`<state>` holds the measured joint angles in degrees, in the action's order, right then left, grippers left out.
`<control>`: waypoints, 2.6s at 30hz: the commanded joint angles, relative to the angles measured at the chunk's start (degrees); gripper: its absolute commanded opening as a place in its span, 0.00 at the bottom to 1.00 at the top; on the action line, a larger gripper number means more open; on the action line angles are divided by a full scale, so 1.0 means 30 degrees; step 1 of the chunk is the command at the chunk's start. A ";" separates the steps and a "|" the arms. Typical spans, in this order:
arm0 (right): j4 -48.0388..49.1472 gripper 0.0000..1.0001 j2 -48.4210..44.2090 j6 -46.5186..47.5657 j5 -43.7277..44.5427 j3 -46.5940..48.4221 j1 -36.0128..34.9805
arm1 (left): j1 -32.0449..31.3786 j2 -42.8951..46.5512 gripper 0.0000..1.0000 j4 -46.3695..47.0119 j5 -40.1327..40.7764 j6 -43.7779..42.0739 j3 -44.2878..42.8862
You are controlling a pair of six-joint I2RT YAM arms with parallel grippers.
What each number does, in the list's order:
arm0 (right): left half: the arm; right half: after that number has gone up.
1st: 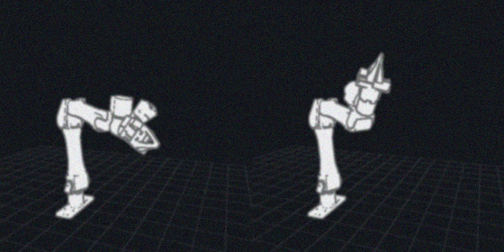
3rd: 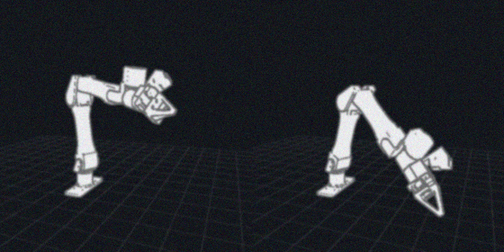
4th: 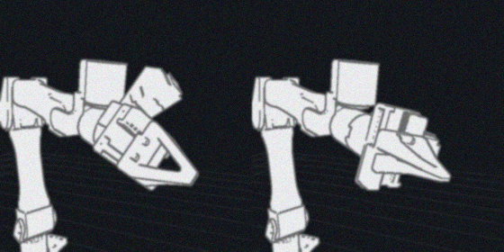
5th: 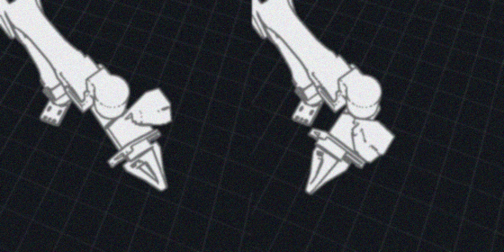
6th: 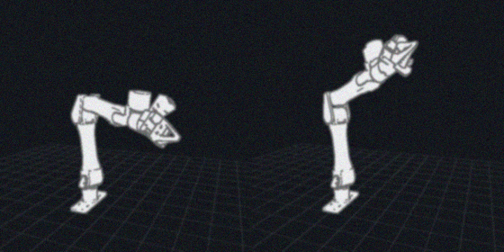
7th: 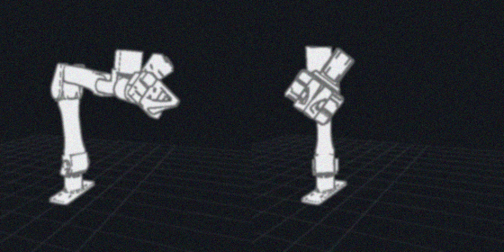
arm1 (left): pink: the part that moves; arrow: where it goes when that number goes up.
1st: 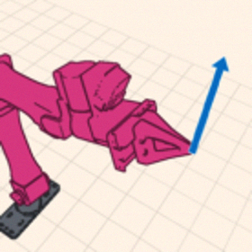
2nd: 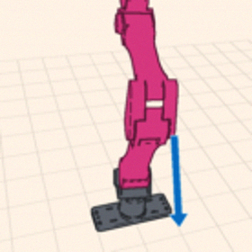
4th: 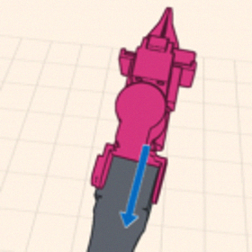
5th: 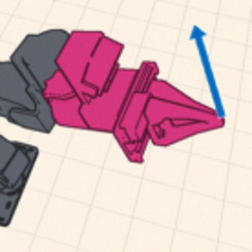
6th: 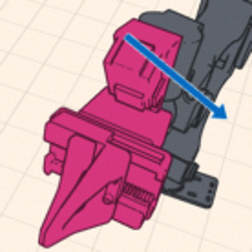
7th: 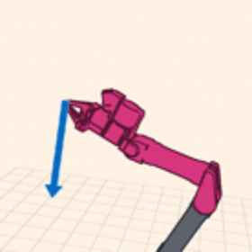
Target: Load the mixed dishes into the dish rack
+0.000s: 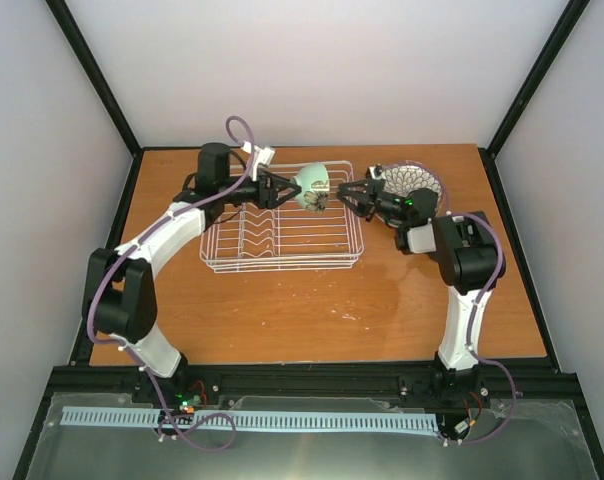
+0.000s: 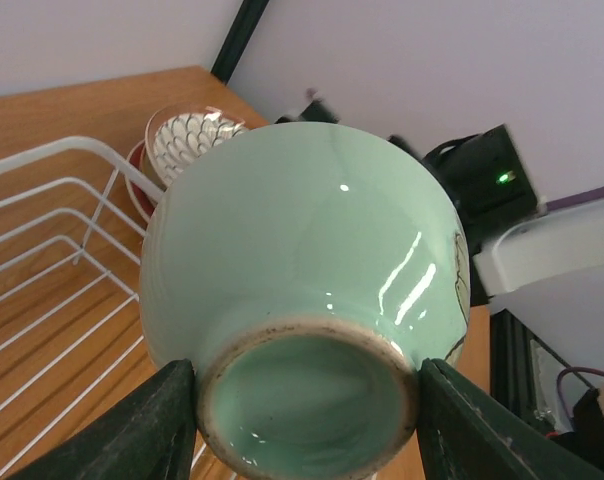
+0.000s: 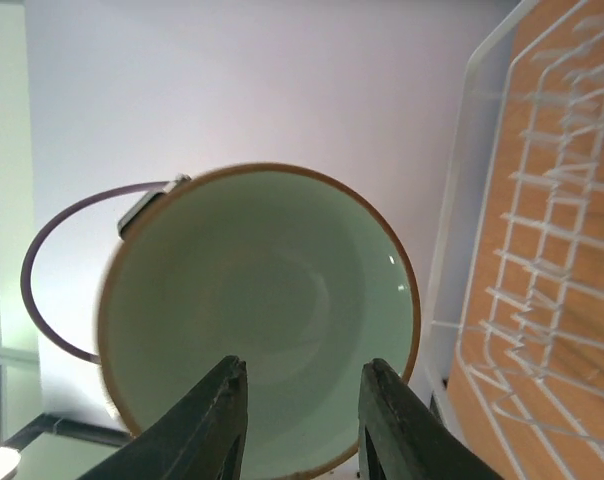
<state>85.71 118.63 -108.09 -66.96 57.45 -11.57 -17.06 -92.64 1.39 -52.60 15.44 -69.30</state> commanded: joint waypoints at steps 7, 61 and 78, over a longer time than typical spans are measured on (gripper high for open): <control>-2.4257 0.29 -0.6344 2.1397 0.1948 0.0375 0.3518 | -0.0906 -0.2048 0.01 -0.5488 0.4540 -0.3280 -0.4500; -3.5982 0.25 -0.8982 3.0445 1.2221 0.4172 0.3555 | -0.5610 -1.5098 0.00 -2.0009 1.8743 -0.7549 -2.2066; -3.5867 0.25 -0.9047 3.0247 1.1726 0.4024 0.3536 | -0.6900 -1.1594 0.01 -2.2616 1.9872 -0.6128 -1.9855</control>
<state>-21.71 91.61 -17.41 -30.81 68.69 -0.89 -37.28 -131.94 -64.42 4.84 -4.60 -128.86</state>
